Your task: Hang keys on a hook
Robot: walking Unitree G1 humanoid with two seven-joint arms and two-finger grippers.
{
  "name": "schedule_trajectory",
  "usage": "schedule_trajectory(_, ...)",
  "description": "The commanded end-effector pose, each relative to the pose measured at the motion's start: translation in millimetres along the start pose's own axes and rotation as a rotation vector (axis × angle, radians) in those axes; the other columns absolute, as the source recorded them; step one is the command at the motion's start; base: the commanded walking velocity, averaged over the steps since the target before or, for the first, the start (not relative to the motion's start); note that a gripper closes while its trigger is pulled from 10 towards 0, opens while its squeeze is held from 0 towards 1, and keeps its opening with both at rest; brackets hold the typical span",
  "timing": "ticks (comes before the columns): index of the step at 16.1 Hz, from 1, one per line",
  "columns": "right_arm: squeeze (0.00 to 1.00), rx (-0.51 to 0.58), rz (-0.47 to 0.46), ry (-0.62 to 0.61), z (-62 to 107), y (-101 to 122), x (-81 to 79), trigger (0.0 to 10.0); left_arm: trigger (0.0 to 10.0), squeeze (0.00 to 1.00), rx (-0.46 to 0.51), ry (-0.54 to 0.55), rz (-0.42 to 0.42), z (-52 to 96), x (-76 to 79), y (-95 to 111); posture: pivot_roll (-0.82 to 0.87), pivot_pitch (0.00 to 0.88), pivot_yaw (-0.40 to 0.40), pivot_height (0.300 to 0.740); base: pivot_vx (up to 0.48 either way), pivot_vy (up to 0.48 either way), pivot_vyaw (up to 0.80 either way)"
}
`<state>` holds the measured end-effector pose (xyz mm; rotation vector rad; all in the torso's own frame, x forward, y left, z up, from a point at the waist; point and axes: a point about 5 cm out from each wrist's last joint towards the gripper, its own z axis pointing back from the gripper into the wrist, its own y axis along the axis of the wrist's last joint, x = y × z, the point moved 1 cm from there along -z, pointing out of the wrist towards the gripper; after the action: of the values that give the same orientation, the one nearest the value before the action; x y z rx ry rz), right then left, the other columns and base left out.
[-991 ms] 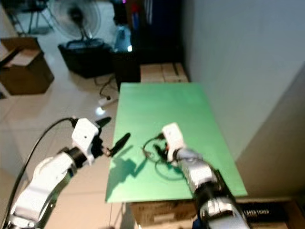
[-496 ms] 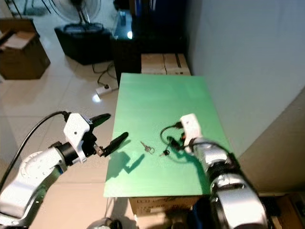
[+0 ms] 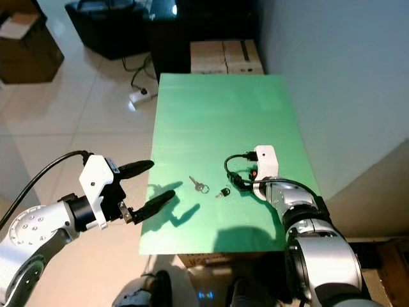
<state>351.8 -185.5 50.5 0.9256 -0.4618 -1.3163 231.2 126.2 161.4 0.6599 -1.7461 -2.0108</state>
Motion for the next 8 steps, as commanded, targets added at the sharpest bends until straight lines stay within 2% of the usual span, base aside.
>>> schedule_trajectory(1,0.00,-0.011,-0.056,0.015,0.3,-3.3,0.2,10.0,10.0,0.00,-0.006,-0.014,0.000,4.0,3.3,3.0,0.09,0.284,0.062,0.740,0.000,0.000,0.00)
schedule_trajectory(3,0.00,-0.035,-0.077,0.063,0.1,-6.2,-3.3,10.0,10.0,0.00,-0.021,-0.030,0.014,5.9,7.2,2.9,0.09,0.289,0.062,0.740,0.000,0.000,0.00)
schedule_trajectory(8,0.00,-0.081,-0.073,0.090,2.7,-15.4,-0.5,10.0,10.0,0.00,-0.030,-0.037,0.028,6.2,12.0,4.3,0.08,0.307,0.043,0.740,0.000,0.000,0.00)
